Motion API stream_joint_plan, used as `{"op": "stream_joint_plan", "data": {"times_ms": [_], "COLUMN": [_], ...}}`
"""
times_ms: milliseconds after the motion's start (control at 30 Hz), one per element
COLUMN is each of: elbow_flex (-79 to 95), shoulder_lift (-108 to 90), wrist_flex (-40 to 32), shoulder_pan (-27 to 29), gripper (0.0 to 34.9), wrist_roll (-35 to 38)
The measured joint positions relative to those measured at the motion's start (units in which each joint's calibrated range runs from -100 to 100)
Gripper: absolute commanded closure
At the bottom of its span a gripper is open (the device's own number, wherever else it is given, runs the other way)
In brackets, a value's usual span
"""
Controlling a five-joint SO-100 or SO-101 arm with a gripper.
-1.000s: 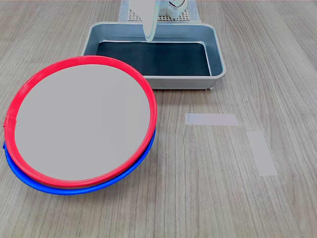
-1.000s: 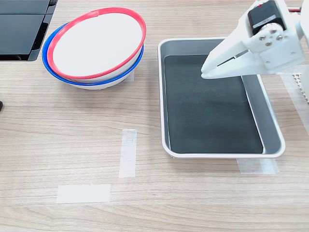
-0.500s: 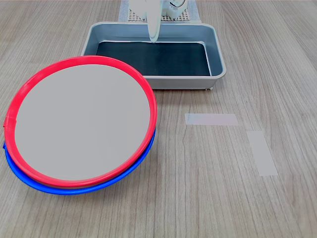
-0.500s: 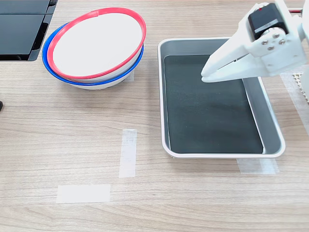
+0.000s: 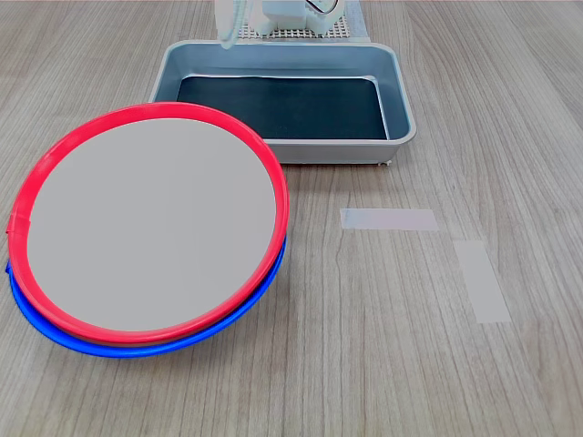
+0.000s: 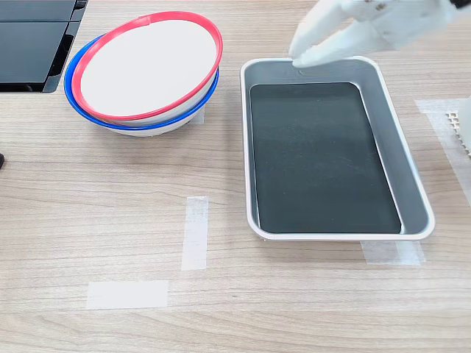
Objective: Lift the stacked dish and set it down on the table.
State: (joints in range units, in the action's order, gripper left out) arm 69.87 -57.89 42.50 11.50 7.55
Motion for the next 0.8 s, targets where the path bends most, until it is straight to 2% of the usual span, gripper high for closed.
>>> {"op": "stream_joint_plan", "data": {"times_ms": [167, 267, 367, 633, 800], "elbow_flex": [-14.70, -20.96, -25.68, -33.21, -35.57], "shoulder_lift": [15.35, 22.85, 29.24, 41.86, 46.63], "wrist_flex": [0.00, 0.00, 0.00, 0.16, -0.73], "shoulder_pan": [1.59, 1.77, 3.10, 3.01, 2.74], "gripper": [26.1, 23.0, 21.6, 20.8, 22.7], "wrist_roll": [0.49, 0.68, 1.03, 2.39, 2.39]}}
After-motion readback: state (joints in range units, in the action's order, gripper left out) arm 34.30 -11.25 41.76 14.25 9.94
